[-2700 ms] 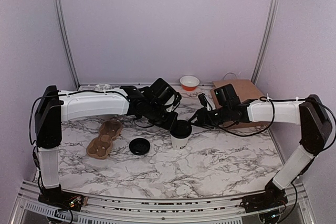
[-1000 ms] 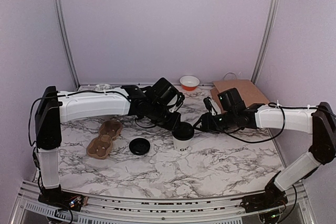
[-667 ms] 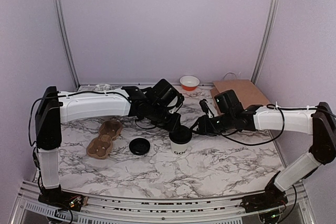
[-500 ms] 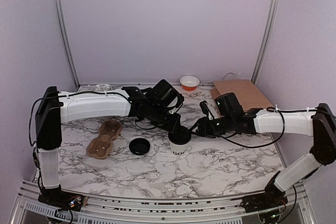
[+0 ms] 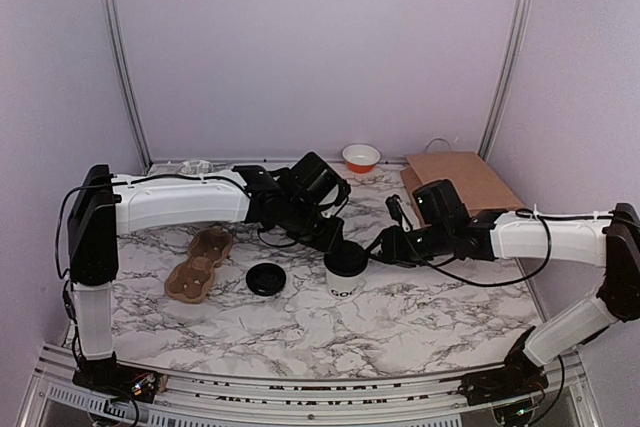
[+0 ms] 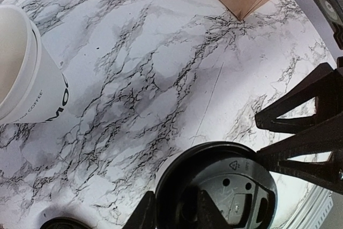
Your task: Pack the takeout coffee
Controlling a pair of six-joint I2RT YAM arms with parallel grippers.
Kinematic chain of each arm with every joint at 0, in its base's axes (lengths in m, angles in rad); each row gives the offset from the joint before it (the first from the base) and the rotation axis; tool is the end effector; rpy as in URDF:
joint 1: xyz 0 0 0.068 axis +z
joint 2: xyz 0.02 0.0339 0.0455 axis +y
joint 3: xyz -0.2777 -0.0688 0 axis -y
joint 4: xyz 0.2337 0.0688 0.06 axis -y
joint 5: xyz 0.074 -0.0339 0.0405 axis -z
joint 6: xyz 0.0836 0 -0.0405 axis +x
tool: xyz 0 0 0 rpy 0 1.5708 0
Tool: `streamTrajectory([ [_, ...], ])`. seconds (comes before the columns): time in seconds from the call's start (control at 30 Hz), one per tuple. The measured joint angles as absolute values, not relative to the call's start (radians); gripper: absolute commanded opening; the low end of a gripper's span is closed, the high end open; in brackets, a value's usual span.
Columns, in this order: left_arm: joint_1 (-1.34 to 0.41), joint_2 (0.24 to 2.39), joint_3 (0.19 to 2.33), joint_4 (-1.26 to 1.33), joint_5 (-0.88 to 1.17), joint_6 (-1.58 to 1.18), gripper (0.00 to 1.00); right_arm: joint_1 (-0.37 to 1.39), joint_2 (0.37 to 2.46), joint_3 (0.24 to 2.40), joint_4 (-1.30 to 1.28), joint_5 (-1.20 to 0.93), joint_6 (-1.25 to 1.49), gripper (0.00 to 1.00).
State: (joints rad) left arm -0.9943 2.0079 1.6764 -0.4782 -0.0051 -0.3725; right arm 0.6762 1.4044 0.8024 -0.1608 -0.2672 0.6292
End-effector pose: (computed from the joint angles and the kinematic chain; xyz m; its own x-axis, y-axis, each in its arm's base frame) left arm 0.2657 -0.4079 0.2316 -0.6720 0.3660 -0.6438 0.6354 0.7314 -0.2476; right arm 0.2298 0.2127 0.1976 -0.8786 0.0228 -0.4771 -0.2912 0.7661 0.5729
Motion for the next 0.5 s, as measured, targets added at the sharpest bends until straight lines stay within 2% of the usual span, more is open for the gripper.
streamTrajectory([
  [0.13, -0.994, 2.008, 1.678, -0.484, -0.019, -0.362, 0.35, 0.677, 1.404, 0.825, -0.185, -0.249, 0.629, 0.41],
  [0.5, -0.994, 1.947, 1.658, -0.5, -0.046, -0.36, 0.35, 0.676, 1.411, 0.903, -0.197, -0.234, 0.616, 0.41],
])
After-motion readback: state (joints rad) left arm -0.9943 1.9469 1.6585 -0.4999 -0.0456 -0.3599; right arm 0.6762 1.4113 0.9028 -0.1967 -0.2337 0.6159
